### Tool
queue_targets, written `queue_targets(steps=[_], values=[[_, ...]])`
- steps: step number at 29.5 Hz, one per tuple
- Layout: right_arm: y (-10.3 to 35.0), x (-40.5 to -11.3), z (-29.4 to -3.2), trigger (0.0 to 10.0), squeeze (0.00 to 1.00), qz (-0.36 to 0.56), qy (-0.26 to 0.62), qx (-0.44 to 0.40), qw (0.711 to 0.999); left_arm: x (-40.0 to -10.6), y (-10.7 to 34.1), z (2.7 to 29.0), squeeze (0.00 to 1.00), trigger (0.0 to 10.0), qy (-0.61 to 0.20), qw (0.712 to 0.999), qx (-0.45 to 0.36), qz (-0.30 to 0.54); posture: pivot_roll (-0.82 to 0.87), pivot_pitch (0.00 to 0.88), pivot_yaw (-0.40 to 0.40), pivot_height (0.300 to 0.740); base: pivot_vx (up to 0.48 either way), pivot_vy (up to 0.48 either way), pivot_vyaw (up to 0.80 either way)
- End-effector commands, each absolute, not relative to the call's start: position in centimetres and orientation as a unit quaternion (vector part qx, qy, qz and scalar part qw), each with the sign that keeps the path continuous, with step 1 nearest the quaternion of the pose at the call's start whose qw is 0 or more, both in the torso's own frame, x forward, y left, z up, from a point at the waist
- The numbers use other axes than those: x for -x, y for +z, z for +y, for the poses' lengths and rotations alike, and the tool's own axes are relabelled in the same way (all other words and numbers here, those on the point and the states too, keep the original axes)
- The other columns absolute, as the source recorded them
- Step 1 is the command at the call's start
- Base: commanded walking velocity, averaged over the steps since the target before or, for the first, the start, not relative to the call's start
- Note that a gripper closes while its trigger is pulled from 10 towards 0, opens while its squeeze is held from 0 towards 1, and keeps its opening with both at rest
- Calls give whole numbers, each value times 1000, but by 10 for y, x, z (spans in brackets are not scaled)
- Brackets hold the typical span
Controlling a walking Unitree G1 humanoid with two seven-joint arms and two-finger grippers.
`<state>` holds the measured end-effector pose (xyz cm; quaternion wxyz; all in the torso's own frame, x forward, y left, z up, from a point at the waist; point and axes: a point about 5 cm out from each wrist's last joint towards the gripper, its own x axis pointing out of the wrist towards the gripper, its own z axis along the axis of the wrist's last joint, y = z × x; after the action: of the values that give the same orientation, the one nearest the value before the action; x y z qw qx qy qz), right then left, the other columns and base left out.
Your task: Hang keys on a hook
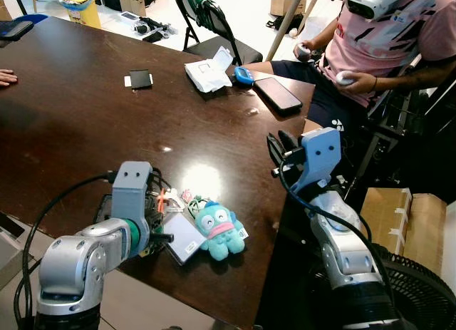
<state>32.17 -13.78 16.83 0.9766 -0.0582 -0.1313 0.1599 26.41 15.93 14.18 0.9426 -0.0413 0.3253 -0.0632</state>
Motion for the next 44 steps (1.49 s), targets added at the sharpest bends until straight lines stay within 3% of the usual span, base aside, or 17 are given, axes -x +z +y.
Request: queue_targets(steps=[1, 2, 3, 6, 9, 11, 14, 18, 19, 21, 22, 26, 27, 30, 37, 42, 44], values=[[166, -320, -135, 10000, 0, -129, 162, 56, 977, -270, 164, 161, 0, 6549, -70, 965, 44, 247, 122, 5, 65, 740, 0, 0, 0], [166, -320, -135, 10000, 0, -129, 162, 56, 977, -270, 164, 161, 0, 6549, -70, 965, 44, 247, 122, 5, 65, 740, 0, 0, 0], [167, -321, -134, 10000, 0, -131, 163, 55, 976, -273, 185, 159, 0, 10000, -87, 980, 41, 177, 124, 5, 62, 740, 0, 0, 0], [170, -322, -131, 10000, 0, -136, 169, 53, 975, -273, 219, 155, 0, 10000, -116, 991, 25, 61, 125, 3, 59, 740, 0, 0, 0], [172, -323, -129, 10000, 0, -139, 173, 53, 974, -274, 231, 152, 0, 10000, -121, 992, 6, 22, 124, 4, 55, 740, 0, 0, 0], [177, -326, -125, 10000, 0, -145, 179, 55, 971, -280, 245, 146, 0, 10000, -120, 991, -50, -25, 120, 5, 53, 740, 0, 0, 0], [179, -328, -123, 10000, 0, -146, 182, 56, 971, -282, 247, 144, 0, 10000, -117, 990, -73, -34, 120, 5, 53, 740, 0, 0, 0], [169, -336, -101, 10000, 0, -88, 275, 129, 949, -289, 232, 144, 0, 10000, -119, 985, -121, 0, 114, 0, 43, 740, 0, 0, 0], [157, -337, -91, 10000, 0, -24, 341, 160, 926, -290, 226, 144, 0, 10000, -132, 982, -136, 17, 121, 1, 33, 740, 0, 0, 0], [157, -337, -91, 10000, 0, -24, 341, 160, 926, -290, 226, 144, 0, 10000, -132, 982, -136, 17, 121, 1, 33, 740, 0, 0, 0], [152, -336, -91, 10000, 1000, -1, 355, 163, 921, -289, 225, 144, 0, 10000, -136, 981, -135, 15, 123, 1, 31, 740, 0, 0, 0], [145, -333, -94, 10000, 1000, 25, 369, 160, 915, -289, 223, 144, 31, 10000, -140, 981, -136, 13, 122, 2, 28, 740, 0, 0, 0], [138, -329, -95, 10000, 1000, 54, 382, 140, 912, -289, 221, 143, 98, 10000, -144, 981, -132, 14, 114, 2, 27, 740, 0, 0, 0], [131, -317, -97, 10000, 1000, 93, 405, 96, 905, -290, 220, 137, 47, 10000, -155, 979, -128, 8, 103, 0, 25, 740, 0, 0, 0], [130, -311, -105, 10000, 1000, 106, 406, 64, 905, -292, 221, 134, 35, 10000, -162, 979, -126, 3, 100, 0, 25, 740, 0, 0, 0], [140, -296, -128, 10000, 1000, 102, 396, -133, 903, -293, 220, 132, 27, 10000, -175, 977, -125, 3, 83, 0, 50, 740, 0, 0, 0], [140, -296, -128, 10000, 1000, 102, 396, -133, 903, -293, 220, 132, 27, 10000, -175, 977, -125, 3, 83, 0, 50, 740, 0, 0, 0]])
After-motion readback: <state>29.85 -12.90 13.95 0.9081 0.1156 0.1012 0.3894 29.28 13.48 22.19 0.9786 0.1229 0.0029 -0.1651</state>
